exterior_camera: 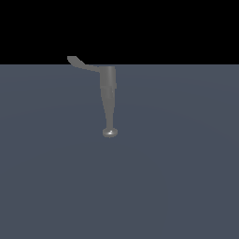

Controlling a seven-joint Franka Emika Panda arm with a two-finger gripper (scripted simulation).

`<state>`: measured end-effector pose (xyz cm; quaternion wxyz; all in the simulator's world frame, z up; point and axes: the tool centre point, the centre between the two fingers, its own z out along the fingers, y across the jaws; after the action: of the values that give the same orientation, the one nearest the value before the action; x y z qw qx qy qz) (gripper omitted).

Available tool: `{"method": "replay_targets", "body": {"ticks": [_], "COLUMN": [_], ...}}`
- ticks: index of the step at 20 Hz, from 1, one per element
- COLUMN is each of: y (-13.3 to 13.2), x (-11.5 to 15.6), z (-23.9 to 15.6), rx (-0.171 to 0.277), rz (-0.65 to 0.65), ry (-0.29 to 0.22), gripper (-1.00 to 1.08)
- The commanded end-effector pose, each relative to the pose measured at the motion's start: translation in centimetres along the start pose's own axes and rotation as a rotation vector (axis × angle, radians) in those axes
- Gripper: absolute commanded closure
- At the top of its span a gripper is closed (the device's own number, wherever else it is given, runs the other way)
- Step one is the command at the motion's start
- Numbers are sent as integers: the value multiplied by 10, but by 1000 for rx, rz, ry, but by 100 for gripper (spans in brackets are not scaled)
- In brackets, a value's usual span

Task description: Turn on the faucet by rotating a designated handle.

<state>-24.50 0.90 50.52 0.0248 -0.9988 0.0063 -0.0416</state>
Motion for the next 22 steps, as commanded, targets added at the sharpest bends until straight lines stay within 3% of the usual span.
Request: {"method": "replay_targets", "body": {"ticks": [1, 11, 22], "y": [0, -5, -17], "x": [1, 23, 74], "z": [0, 3, 15], "rx": [0, 2, 0], "rz": [5, 100, 321], "ry": [-1, -6, -20], "gripper": [108, 108, 108]}}
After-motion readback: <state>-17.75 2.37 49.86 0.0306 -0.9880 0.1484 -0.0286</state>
